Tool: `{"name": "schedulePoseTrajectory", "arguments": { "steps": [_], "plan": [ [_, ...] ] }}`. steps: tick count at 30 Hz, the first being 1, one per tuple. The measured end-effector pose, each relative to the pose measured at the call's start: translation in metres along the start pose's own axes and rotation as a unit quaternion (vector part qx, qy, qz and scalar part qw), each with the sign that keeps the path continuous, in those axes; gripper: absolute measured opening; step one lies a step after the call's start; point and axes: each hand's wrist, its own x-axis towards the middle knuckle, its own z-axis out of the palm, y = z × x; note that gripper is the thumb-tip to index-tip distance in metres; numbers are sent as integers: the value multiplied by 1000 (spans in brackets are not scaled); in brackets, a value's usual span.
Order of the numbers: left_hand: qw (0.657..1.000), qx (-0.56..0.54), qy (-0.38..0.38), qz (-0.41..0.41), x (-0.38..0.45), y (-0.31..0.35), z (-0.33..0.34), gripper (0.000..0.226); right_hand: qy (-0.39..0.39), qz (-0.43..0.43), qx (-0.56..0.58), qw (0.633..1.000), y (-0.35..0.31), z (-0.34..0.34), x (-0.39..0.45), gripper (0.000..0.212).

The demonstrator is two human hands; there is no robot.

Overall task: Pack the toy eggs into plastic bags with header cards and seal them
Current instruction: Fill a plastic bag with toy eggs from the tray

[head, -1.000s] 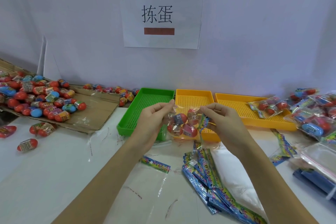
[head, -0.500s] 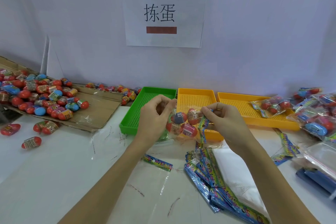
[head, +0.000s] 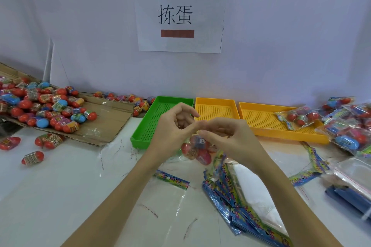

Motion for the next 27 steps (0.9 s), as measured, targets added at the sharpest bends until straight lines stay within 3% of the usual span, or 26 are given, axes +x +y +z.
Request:
{"name": "schedulePoseTrajectory", "arguments": {
  "steps": [4, 7, 9, 11, 14, 18, 23, 27],
  "plan": [
    [998, 10, 36, -59, 1, 1, 5, 41, 44, 37, 19, 998, 6, 4, 2, 10],
    [992, -12, 17, -127, 5, -2, 0, 58, 139, 77, 98, 982, 10, -1, 3, 8],
    [989, -44, -5, -140, 5, -6, -2, 43, 183, 115, 144, 966, 11, -6, 3, 10],
    [985, -95, 4, -145, 4, -9, -1, 29, 177, 157, 186, 954, 11, -9, 4, 14],
    [968, -182, 39, -171, 5, -9, 2, 34, 129, 203, 282, 929, 10, -12, 4, 24],
    [933, -290, 64, -203, 8, -7, -3, 23, 115, 197, 309, 923, 8, -12, 4, 28],
    [941, -250, 111, -200, 7, -10, 2, 19, 143, 162, 273, 937, 10, -6, 5, 21],
    [975, -122, 114, -145, 4, -15, 5, 8, 93, 164, 210, 959, 6, 0, 5, 24]
  ]
}}
